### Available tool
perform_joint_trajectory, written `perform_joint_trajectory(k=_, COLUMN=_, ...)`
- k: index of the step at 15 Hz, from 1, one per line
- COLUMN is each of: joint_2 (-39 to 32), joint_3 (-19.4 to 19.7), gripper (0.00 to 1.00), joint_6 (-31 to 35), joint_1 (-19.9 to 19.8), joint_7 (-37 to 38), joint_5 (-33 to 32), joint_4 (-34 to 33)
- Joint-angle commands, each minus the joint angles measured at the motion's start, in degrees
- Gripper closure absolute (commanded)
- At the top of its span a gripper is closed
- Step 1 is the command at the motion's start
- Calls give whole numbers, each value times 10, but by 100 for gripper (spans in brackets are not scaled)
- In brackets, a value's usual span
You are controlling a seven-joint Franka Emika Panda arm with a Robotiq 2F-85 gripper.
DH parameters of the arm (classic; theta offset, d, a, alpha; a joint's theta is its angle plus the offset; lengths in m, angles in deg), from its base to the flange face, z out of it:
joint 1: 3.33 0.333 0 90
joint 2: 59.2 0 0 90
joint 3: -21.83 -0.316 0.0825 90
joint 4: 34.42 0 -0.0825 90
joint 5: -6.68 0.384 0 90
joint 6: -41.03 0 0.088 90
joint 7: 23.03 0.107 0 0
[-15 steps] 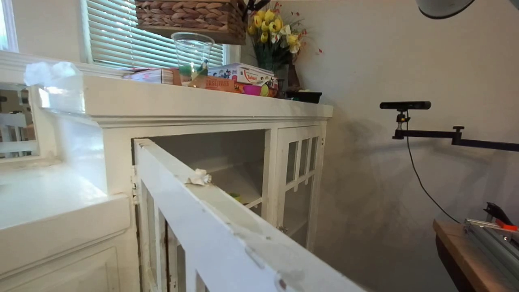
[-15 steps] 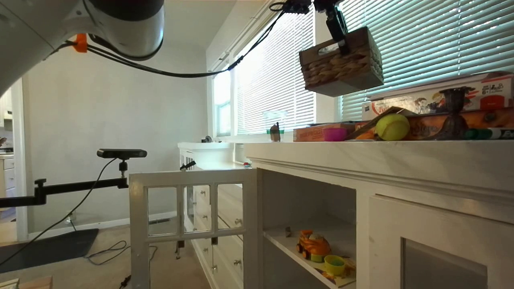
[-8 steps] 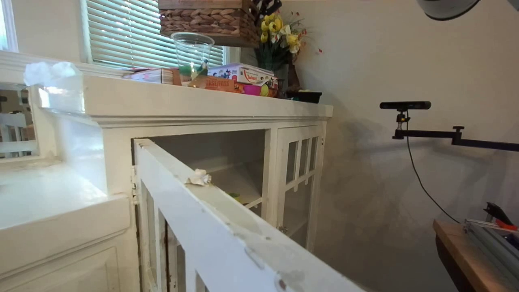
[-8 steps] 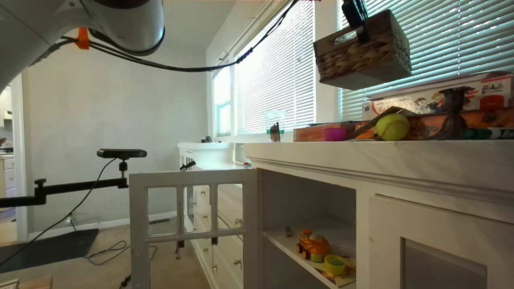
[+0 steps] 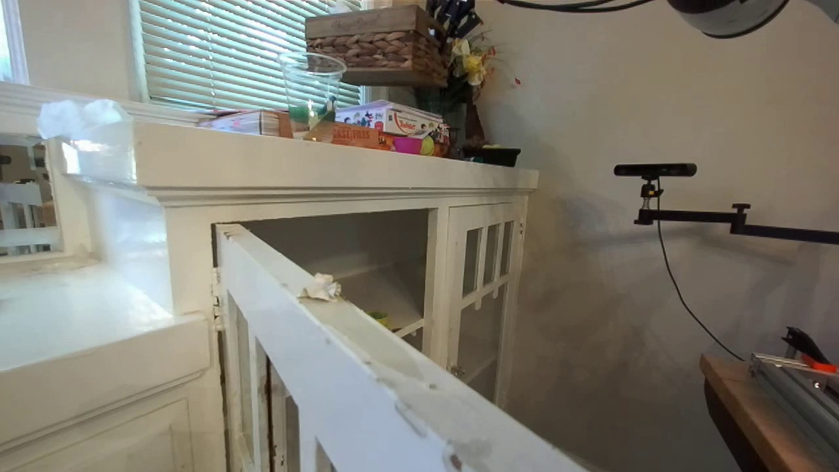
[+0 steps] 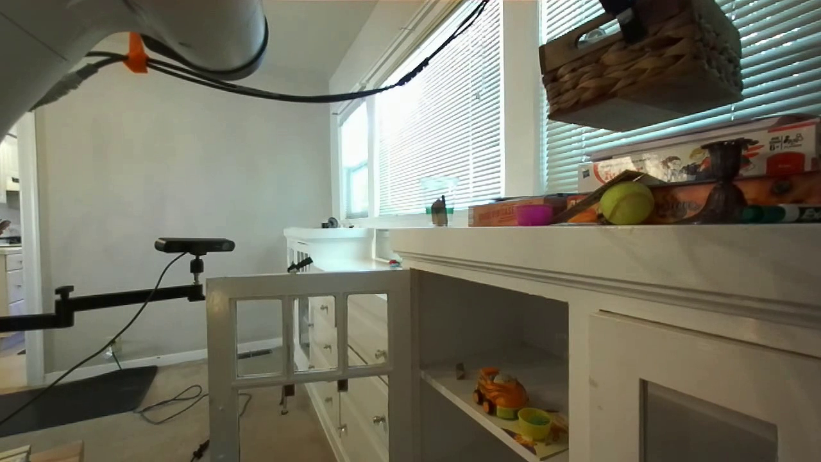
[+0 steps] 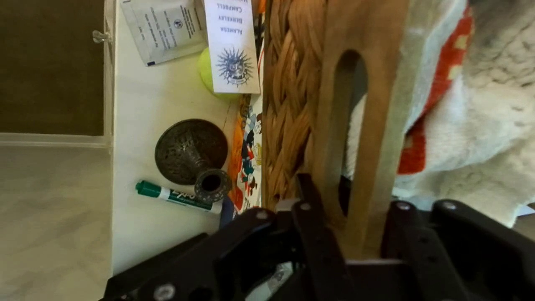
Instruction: Move the wooden basket to the right
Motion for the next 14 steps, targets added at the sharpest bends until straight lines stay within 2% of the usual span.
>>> perform_joint_trajectory(k=1, joint_2=9, joint_3=1, gripper=96, joint_6=4, joint_1=-23, joint_7=27, joint_5=25, joint_4=-5)
perform_joint_trajectory(k=6, joint_2=-8, joint_3=-3, gripper=96, joint_6=8, joint_1=-45, joint_7=34, joint_5=37, joint_4=-13)
perform_joint_trajectory(k=14, joint_2=-38, joint_3=-6, gripper=96, joint_6=11, joint_1=-53, joint_7=42, joint_5=51, joint_4=-16)
